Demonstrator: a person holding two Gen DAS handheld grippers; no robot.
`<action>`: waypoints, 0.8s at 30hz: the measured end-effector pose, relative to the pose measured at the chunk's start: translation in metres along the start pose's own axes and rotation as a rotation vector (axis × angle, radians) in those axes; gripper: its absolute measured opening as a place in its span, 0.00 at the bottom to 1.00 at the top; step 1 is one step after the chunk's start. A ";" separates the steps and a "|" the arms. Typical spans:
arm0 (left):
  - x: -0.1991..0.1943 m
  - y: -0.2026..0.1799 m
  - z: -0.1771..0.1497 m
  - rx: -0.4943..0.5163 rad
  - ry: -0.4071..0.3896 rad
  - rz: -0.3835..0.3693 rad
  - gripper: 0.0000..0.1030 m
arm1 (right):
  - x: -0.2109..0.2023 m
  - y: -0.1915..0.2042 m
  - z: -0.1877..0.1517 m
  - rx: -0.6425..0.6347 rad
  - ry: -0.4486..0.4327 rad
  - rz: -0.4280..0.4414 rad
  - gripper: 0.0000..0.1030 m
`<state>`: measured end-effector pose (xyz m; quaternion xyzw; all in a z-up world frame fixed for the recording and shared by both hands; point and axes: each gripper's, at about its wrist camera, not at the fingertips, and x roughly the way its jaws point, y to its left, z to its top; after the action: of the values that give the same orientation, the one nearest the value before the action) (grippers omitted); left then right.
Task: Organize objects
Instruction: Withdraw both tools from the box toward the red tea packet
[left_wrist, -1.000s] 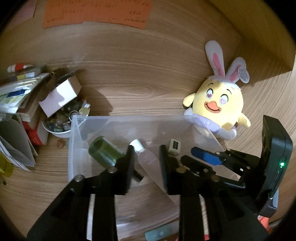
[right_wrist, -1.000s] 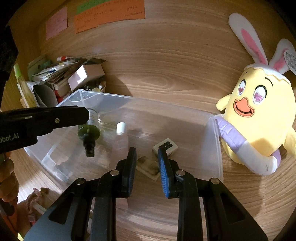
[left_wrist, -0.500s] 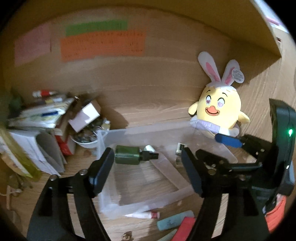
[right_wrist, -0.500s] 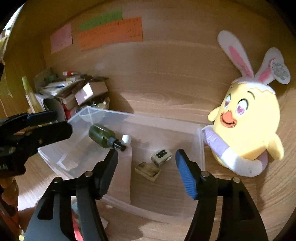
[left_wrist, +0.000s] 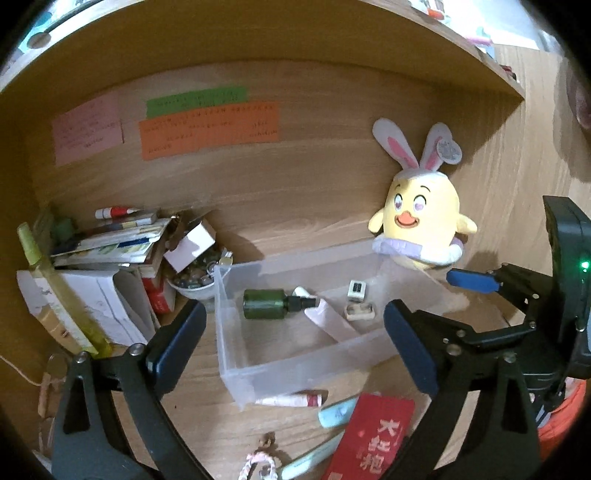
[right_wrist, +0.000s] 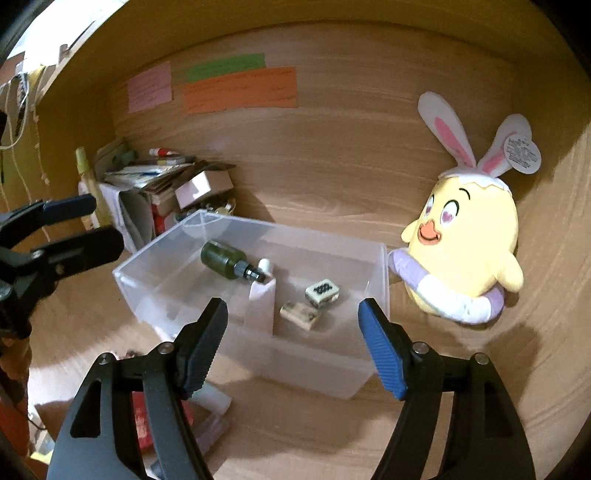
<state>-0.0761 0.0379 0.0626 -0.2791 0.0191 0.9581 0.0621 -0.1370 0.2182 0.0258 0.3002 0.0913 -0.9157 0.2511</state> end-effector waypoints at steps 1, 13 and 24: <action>-0.001 0.000 -0.002 0.000 0.006 0.001 0.96 | -0.001 0.001 -0.003 -0.004 0.005 0.001 0.70; 0.000 -0.006 -0.040 0.023 0.114 -0.036 0.96 | -0.016 0.005 -0.049 0.004 0.088 -0.014 0.70; -0.008 -0.003 -0.082 0.012 0.186 -0.015 0.96 | -0.002 0.032 -0.082 0.012 0.184 0.054 0.70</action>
<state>-0.0253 0.0343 -0.0022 -0.3668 0.0282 0.9273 0.0690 -0.0780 0.2178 -0.0391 0.3869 0.1004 -0.8776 0.2645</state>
